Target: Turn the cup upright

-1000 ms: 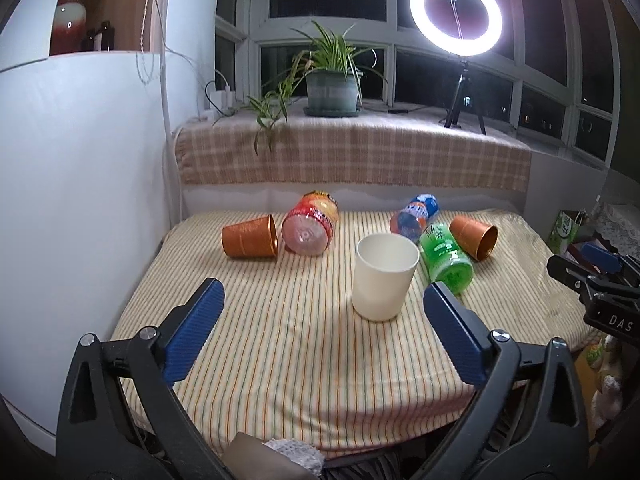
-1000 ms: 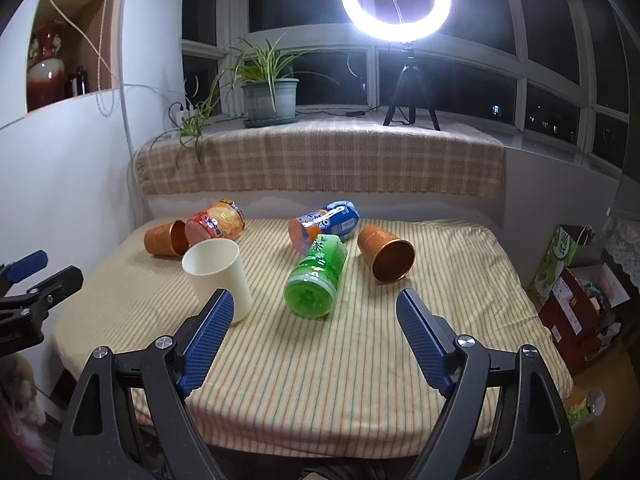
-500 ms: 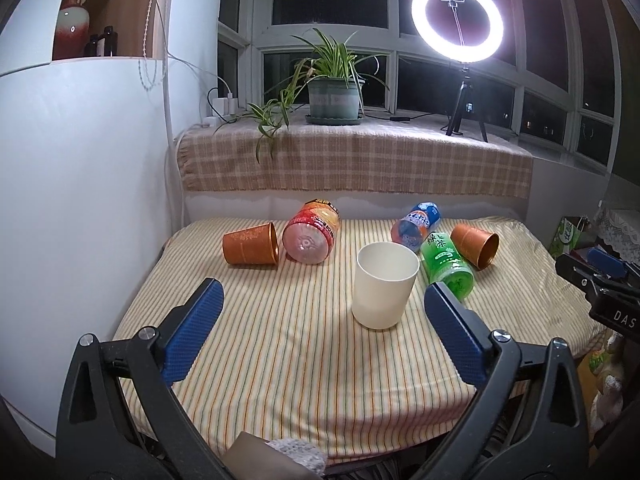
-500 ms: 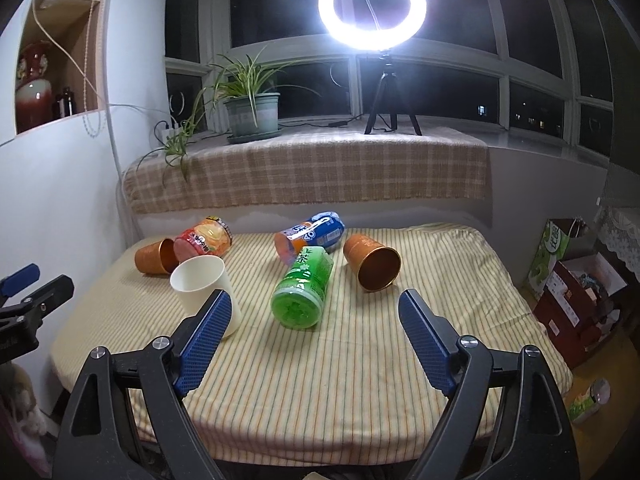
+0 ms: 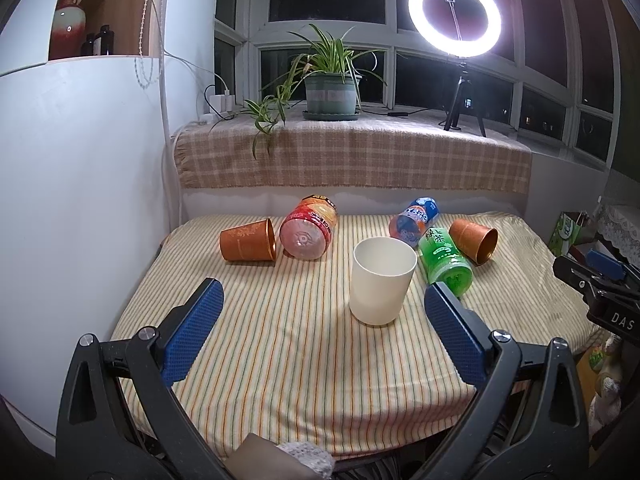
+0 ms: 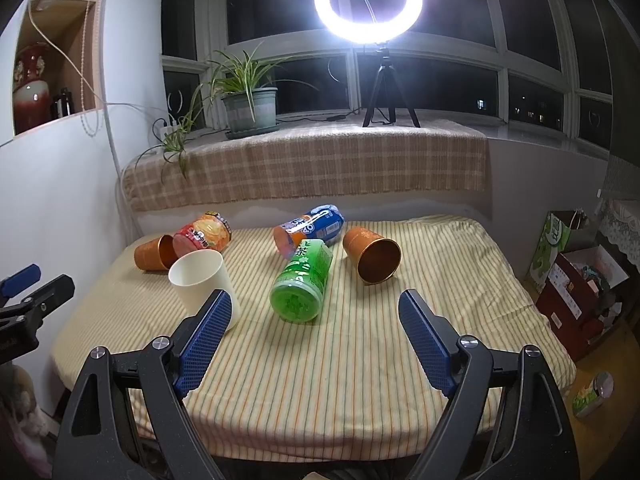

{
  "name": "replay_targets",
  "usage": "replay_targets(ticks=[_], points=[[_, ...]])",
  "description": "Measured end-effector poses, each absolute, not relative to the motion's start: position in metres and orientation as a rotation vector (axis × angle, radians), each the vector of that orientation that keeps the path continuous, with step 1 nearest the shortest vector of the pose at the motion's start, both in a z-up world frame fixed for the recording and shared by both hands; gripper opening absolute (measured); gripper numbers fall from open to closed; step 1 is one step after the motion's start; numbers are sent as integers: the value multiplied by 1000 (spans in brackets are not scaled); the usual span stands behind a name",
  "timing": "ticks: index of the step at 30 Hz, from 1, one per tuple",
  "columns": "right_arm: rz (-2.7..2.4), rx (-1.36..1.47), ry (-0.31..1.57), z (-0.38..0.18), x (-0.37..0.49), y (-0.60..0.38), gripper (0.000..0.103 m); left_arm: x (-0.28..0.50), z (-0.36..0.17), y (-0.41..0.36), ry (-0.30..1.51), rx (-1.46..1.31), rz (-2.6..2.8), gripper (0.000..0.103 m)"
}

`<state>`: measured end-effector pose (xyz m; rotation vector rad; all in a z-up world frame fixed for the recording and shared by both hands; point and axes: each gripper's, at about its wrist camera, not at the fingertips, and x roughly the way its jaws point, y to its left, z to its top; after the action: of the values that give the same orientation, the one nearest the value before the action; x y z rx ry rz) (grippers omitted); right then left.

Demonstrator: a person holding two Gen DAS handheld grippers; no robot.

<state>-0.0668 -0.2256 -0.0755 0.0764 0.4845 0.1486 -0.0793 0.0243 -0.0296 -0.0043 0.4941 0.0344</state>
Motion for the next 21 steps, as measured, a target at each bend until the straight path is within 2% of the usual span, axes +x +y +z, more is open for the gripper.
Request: replay_targets(ticks=[21], points=[[152,78,494,-79,-67,-227,86,-75,-36,24,514,-12,31,102]])
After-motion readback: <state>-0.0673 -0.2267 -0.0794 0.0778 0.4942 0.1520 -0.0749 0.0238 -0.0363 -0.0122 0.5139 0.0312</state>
